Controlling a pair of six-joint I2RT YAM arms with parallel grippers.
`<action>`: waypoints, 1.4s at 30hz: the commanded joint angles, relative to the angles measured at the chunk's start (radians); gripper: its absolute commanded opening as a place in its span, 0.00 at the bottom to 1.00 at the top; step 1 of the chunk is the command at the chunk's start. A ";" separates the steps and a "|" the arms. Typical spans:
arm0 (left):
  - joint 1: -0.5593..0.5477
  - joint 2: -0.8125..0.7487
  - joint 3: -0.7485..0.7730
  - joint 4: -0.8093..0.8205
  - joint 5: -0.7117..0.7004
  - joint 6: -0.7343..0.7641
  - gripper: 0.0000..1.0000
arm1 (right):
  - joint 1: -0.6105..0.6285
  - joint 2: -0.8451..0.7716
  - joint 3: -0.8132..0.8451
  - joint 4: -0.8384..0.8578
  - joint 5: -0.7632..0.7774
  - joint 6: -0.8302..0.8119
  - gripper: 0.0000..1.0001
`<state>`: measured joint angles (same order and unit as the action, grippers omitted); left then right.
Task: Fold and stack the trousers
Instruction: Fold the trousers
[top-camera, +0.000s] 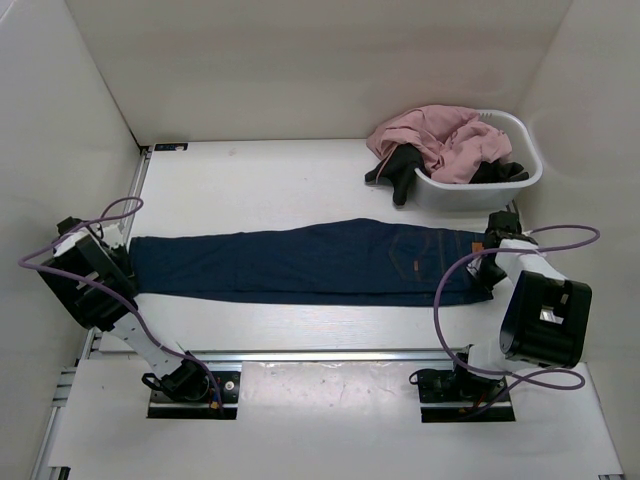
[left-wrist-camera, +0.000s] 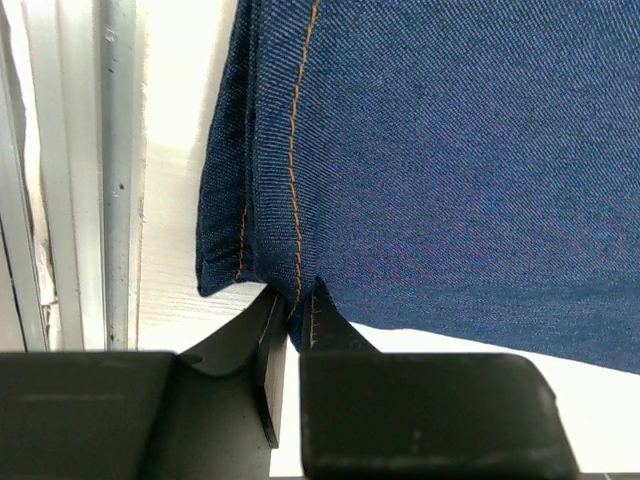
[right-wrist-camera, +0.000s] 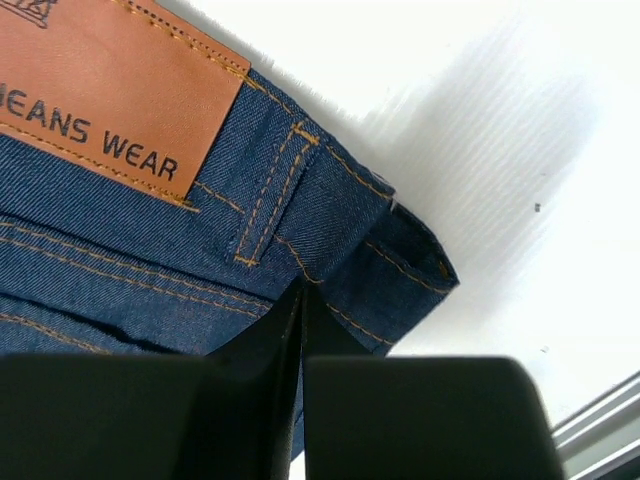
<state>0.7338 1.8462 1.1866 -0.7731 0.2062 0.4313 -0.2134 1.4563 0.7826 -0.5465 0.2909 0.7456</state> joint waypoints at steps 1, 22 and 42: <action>0.001 -0.036 0.007 -0.037 -0.025 0.035 0.14 | -0.004 -0.045 0.055 -0.038 0.099 -0.015 0.00; 0.001 -0.045 0.108 -0.114 -0.065 0.084 0.14 | -0.004 -0.390 -0.058 -0.348 0.096 0.064 0.00; 0.001 -0.018 0.079 -0.114 -0.096 0.093 0.18 | -0.004 -0.386 -0.152 -0.276 0.053 0.063 0.00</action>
<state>0.7303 1.8423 1.2709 -0.9039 0.1146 0.5152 -0.2142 1.0885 0.5995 -0.8352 0.3229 0.8234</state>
